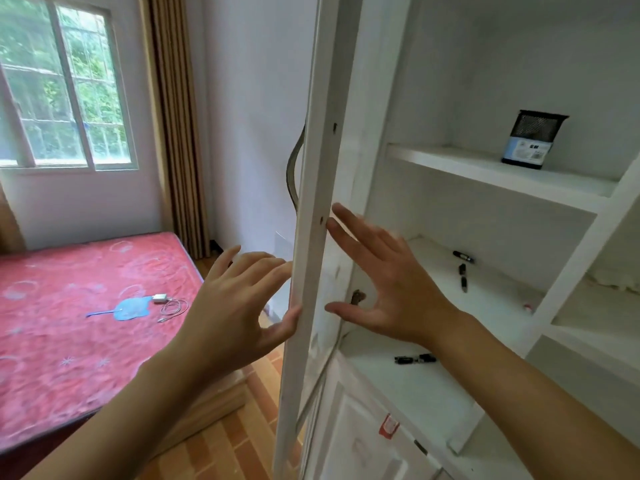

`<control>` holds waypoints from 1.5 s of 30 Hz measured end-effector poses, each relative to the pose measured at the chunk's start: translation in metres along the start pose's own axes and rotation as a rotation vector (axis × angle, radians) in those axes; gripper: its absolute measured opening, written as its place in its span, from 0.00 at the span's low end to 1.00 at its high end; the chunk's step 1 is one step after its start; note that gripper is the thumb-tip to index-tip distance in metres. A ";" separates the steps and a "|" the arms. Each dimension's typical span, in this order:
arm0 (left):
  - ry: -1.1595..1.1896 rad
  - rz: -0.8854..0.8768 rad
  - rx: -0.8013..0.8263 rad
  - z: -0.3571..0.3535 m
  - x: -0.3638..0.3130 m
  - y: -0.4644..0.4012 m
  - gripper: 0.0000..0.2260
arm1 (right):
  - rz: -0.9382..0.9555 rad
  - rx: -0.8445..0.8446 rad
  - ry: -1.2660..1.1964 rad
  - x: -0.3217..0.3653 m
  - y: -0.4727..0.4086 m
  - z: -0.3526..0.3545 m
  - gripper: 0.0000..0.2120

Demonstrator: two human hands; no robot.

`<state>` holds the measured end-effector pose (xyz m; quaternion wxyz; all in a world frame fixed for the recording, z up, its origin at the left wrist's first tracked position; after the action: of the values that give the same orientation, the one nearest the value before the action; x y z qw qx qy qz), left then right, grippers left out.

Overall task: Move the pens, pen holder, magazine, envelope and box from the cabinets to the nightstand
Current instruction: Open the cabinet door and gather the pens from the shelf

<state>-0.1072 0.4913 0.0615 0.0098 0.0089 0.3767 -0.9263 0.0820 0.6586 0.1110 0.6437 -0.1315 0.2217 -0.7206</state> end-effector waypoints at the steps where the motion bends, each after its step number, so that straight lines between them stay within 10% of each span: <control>1: -0.005 0.013 0.008 -0.001 0.004 0.004 0.20 | -0.002 0.011 -0.009 0.000 -0.002 -0.006 0.48; 45: -0.036 0.469 0.451 -0.079 0.028 0.146 0.27 | -0.348 0.559 -0.173 0.011 0.080 -0.169 0.39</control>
<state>-0.1305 0.4413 -0.0976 0.2271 0.0811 0.1497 -0.9589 0.0697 0.6669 -0.0763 0.5386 -0.0465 -0.0653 -0.8387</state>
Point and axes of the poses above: each hand's wrist, its own y-axis away from the middle knuckle, its own z-axis out of the back of the hand, x = y × z, the point moved 1 cm from there along -y, towards the middle knuckle, and after that the axes turned 5 degrees about x, right-handed, at the moved point
